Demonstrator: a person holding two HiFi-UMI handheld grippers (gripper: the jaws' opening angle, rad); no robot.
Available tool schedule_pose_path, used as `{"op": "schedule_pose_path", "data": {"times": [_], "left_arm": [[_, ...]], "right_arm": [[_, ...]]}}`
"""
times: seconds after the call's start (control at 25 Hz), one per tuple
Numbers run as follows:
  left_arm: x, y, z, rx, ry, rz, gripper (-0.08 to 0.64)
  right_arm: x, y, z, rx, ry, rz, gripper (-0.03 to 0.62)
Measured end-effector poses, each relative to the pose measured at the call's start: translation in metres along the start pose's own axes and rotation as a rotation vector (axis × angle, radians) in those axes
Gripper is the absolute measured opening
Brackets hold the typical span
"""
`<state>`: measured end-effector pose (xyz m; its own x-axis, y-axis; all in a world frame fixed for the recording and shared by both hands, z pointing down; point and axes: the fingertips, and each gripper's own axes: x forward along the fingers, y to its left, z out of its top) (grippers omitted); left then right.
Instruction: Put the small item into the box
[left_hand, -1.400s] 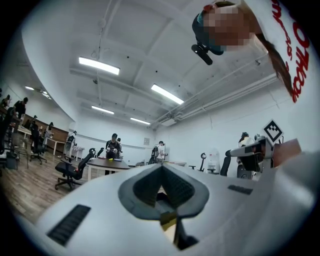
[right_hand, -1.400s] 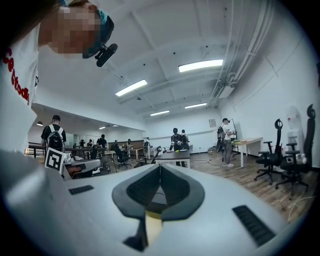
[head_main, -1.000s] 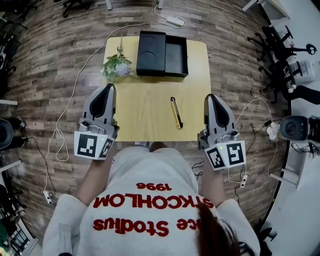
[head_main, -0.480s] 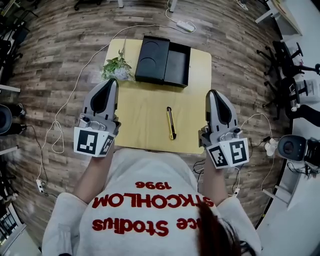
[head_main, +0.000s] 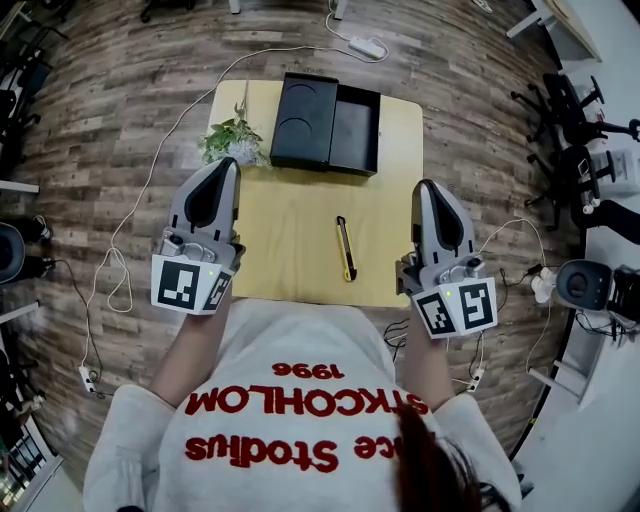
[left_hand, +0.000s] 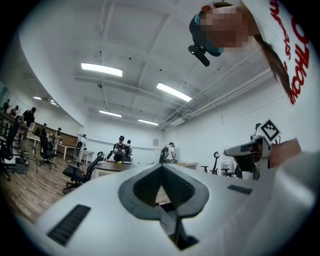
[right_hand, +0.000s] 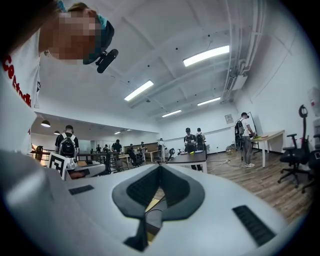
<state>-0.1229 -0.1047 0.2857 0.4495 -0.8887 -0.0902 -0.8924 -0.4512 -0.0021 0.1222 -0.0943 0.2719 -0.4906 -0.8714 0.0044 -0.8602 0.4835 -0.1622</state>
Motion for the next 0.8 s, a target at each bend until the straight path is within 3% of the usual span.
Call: {"op": "schedule_pose_path", "data": {"times": [0.52,0.8], "left_arm": [[0.012,0.014,-0.013,-0.022,0.025,-0.046,0.006],[0.015,0.010,-0.043,-0.046,0.084,-0.066,0.006]], "right_arm": [[0.008,0.006,-0.016,0.001,0.040,-0.058,0.006],[0.011,0.006,-0.051,0.027,0.135,-0.067,0.006]]}}
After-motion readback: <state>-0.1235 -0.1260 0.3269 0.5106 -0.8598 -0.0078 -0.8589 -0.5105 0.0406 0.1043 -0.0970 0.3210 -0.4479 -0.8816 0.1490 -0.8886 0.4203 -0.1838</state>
